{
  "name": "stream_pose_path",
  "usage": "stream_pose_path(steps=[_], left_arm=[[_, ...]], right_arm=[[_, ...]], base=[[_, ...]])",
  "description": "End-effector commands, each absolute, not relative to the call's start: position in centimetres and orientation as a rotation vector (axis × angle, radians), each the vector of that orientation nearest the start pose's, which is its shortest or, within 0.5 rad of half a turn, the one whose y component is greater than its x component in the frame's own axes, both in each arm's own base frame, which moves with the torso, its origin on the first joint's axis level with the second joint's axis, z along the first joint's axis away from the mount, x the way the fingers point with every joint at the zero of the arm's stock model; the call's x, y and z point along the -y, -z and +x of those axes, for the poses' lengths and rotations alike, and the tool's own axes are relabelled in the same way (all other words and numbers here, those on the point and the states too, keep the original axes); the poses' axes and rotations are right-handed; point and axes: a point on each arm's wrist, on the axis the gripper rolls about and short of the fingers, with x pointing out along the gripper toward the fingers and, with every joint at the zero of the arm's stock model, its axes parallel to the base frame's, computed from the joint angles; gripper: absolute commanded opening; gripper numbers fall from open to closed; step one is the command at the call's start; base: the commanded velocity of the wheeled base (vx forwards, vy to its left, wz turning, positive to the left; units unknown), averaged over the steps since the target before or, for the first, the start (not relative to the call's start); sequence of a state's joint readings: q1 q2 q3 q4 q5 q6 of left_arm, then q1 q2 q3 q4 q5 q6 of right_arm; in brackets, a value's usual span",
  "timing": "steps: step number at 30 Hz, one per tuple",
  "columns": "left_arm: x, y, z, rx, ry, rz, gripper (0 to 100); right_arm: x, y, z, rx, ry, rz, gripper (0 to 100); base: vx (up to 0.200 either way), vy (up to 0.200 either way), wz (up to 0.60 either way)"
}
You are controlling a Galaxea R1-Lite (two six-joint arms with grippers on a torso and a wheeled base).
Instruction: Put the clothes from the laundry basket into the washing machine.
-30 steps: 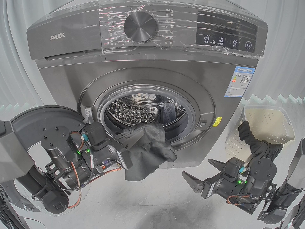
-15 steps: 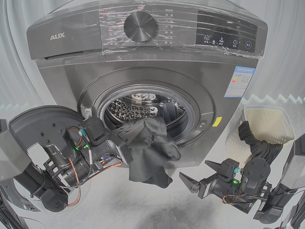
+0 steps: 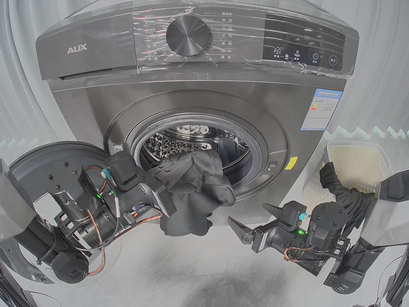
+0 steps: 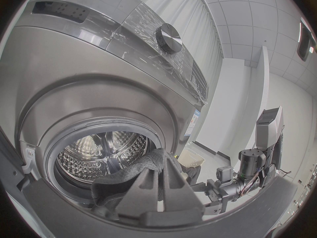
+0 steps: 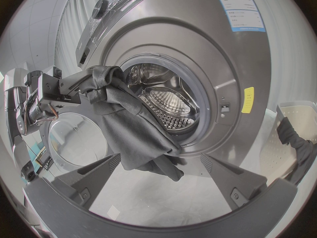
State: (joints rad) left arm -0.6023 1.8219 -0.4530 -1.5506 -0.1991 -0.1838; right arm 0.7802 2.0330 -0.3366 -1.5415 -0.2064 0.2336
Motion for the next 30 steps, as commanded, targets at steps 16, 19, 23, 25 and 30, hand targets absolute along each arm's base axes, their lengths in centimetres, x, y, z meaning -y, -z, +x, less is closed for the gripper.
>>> stream_pose_path(steps=[16,19,23,25,30], left_arm=[[16.4,-15.1,23.1,0.101,0.813,-0.209,0],[16.4,-15.1,23.1,0.101,0.813,-0.209,0],[16.4,-15.1,23.1,0.101,0.813,-0.209,0],[16.4,-15.1,23.1,0.099,0.813,-0.209,0],[16.4,-15.1,23.1,0.099,0.813,-0.209,0]], right_arm=[[-20.7,-5.6,24.0,-0.187,-0.562,0.123,0],[-20.6,-5.9,23.4,-0.191,-0.574,0.126,0],[-20.5,-5.7,23.0,-0.204,-0.575,0.121,100],[-20.5,-5.9,23.0,-0.200,-0.584,0.125,100],[-20.8,-6.5,22.8,-0.184,-0.658,0.127,100]], base=[[0.000,0.000,0.00],[0.000,0.000,0.00],[0.000,0.000,0.00],[0.000,0.000,0.00],[0.000,0.000,0.00]])
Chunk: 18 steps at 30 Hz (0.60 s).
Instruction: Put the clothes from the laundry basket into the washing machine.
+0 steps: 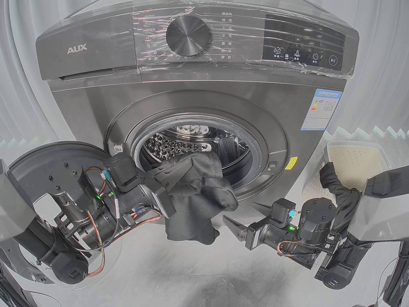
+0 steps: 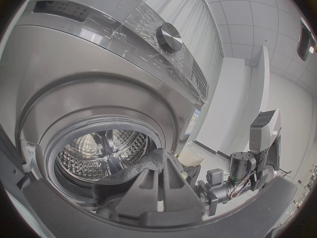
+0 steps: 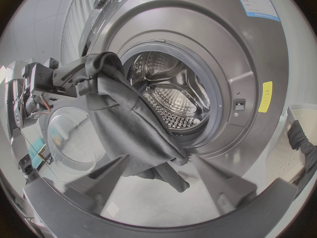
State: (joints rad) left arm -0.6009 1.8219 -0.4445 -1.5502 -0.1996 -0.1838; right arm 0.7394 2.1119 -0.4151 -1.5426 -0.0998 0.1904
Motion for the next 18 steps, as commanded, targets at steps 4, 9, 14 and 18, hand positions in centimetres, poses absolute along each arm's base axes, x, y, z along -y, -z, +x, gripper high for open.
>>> stream_pose_path(steps=[4,9,14,18], left_arm=[[16.4,-15.1,23.1,0.099,0.813,-0.209,0],[16.3,-15.1,23.1,0.101,0.811,-0.209,0],[16.3,-15.1,23.0,0.100,0.813,-0.211,0],[16.3,-15.1,23.0,0.099,0.814,-0.209,0]], right_arm=[[-21.4,-6.8,22.7,-0.171,-0.699,0.129,100],[-22.1,-7.3,23.5,-0.127,-0.701,0.131,100],[-22.7,-7.6,24.4,-0.094,-0.699,0.137,100],[-22.8,-7.2,24.7,-0.101,-0.696,0.132,100]], base=[[0.000,0.000,0.00],[0.000,0.000,0.00],[0.000,0.000,0.00],[0.000,0.000,0.00]])
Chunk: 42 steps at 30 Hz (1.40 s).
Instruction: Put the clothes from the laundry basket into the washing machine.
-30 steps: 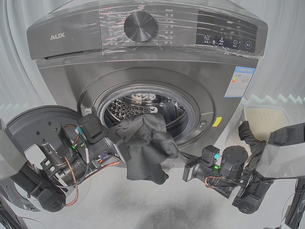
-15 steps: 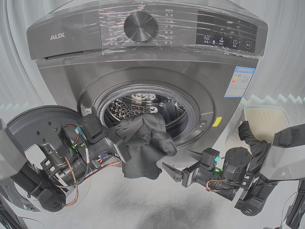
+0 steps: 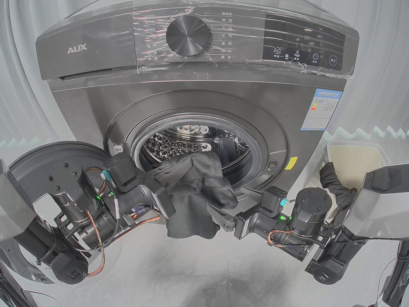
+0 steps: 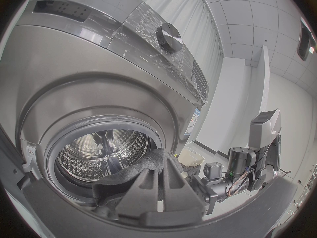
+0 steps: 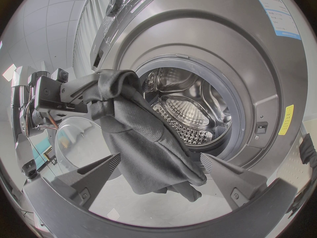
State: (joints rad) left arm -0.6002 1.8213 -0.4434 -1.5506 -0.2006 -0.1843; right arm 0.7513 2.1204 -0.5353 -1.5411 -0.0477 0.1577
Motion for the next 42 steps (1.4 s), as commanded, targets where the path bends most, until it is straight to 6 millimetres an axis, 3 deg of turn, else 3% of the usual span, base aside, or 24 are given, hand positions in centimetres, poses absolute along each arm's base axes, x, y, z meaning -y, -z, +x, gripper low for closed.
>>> stream_pose_path(steps=[1,12,13,25,32,42], left_arm=[[16.3,-15.1,23.0,0.098,0.814,-0.210,0],[16.3,-15.1,23.0,0.097,0.813,-0.210,0],[16.3,-15.1,23.0,0.097,0.813,-0.210,0],[16.3,-14.7,23.3,0.084,0.806,-0.207,0],[16.3,-14.8,23.4,0.088,0.803,-0.208,0],[16.2,-15.0,23.2,0.098,0.805,-0.210,0]], right_arm=[[-22.8,-7.1,24.7,-0.103,-0.694,0.131,100],[-23.9,-7.1,25.7,-0.070,-0.700,0.147,100],[-23.9,-7.1,25.8,-0.069,-0.700,0.147,0],[-24.1,-7.8,25.5,-0.054,-0.700,0.162,0],[-22.8,-9.7,23.4,-0.041,-0.713,0.172,0],[-22.3,-9.0,22.4,-0.079,-0.682,0.157,0]], base=[[0.000,0.000,0.00],[0.000,0.000,0.00],[0.000,0.000,0.00],[0.000,0.000,0.00],[0.000,0.000,0.00],[0.000,0.000,0.00]])
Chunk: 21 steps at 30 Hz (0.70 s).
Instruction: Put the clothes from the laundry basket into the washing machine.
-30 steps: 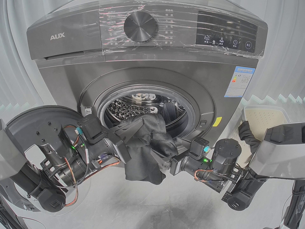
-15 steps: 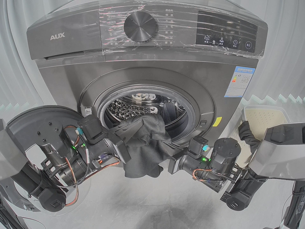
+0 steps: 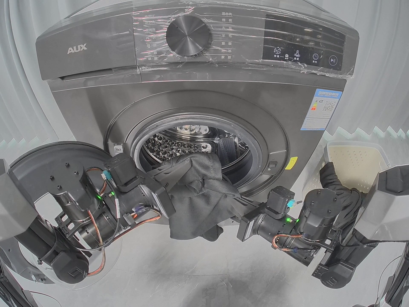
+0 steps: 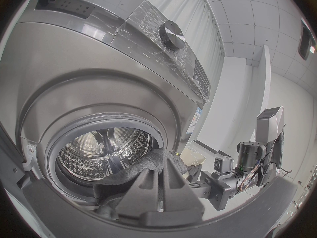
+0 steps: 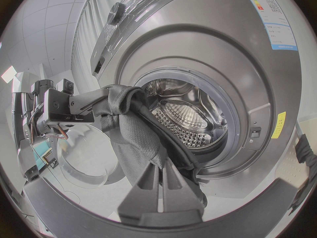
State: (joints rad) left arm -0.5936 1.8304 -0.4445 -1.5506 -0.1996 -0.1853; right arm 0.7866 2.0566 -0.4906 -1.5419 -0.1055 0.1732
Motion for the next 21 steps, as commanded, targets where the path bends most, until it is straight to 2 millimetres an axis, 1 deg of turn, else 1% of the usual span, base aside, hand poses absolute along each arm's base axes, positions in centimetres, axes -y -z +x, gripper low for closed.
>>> stream_pose_path(steps=[1,6,12,17,21], left_arm=[[16.2,-15.0,23.2,0.098,0.805,-0.210,0],[16.3,-15.1,23.2,0.099,0.810,-0.210,0],[16.3,-15.1,23.1,0.100,0.810,-0.210,0],[16.3,-15.1,23.1,0.099,0.811,-0.210,0],[16.3,-15.0,23.1,0.095,0.811,-0.209,0]], right_arm=[[-22.4,-9.0,22.6,-0.076,-0.681,0.158,100],[-22.8,-7.9,23.6,-0.092,-0.672,0.144,100],[-24.0,-6.7,24.8,-0.098,-0.677,0.131,100],[-24.7,-6.6,25.8,-0.070,-0.680,0.143,100],[-24.7,-6.7,26.0,-0.063,-0.673,0.146,100]], base=[[0.000,0.000,0.00],[0.000,0.000,0.00],[0.000,0.000,0.00],[0.000,0.000,0.00],[0.000,0.000,0.00]])
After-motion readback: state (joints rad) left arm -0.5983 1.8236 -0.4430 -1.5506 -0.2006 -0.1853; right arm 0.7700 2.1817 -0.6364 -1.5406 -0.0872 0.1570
